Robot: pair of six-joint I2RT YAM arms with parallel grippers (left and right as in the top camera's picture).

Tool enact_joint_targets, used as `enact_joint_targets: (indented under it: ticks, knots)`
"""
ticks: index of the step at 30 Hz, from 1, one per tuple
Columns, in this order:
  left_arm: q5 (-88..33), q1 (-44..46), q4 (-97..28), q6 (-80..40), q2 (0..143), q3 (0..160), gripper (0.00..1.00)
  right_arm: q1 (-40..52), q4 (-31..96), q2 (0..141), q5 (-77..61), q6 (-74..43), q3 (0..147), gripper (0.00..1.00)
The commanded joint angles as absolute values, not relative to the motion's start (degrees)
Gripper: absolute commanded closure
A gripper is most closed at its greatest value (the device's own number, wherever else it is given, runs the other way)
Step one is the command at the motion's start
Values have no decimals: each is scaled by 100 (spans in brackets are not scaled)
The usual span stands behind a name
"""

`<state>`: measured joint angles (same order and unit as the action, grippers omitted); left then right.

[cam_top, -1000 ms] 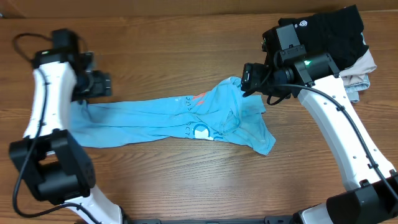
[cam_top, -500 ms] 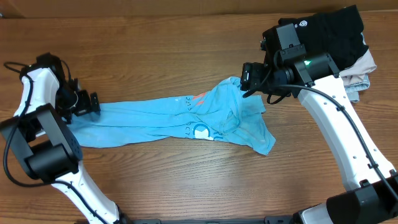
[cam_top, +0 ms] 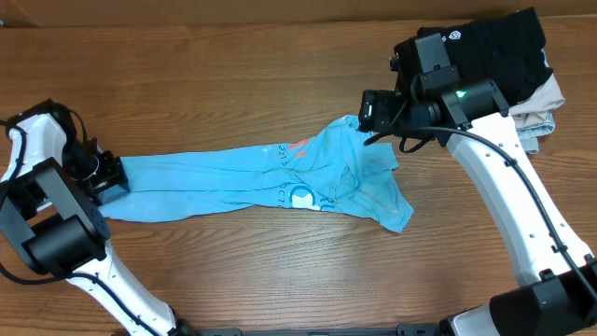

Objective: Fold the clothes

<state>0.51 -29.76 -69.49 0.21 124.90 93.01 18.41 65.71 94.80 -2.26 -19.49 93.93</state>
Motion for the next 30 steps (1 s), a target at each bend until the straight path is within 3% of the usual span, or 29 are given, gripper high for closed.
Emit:
enact_joint_targets:
  ticks: [1,4,10,14,17,18,20,30]
  knots:
    - [180,-2971,-7067,-16,12484,9360,49,1857,6497,9454,-95,-1831,9380,12]
    - [550,-2974,-7091,-191,12484,9360,51,1857,6497,9454,-95,-1772,9378,12]
    - [1068,-2971,-7096,-543,12481,9432,72,1857,6493,9454,-93,-1752,9380,11]
    - [825,-2963,-7577,-537,12473,9915,71,1857,6475,9454,-93,-1752,9378,11]
    - [760,-2956,-8123,-537,12407,10530,58,1857,6482,9454,-95,-1752,9380,11]
    - [762,-2956,-8178,-537,12368,10617,45,1857,6486,9454,-95,-1754,9380,11]
    - [764,-2956,-8197,-530,12245,10691,0,1857,6497,9454,-97,-1756,9380,11]
    - [467,-2965,-7164,-200,12184,9883,0,1859,6534,9454,-99,-1756,9378,11]
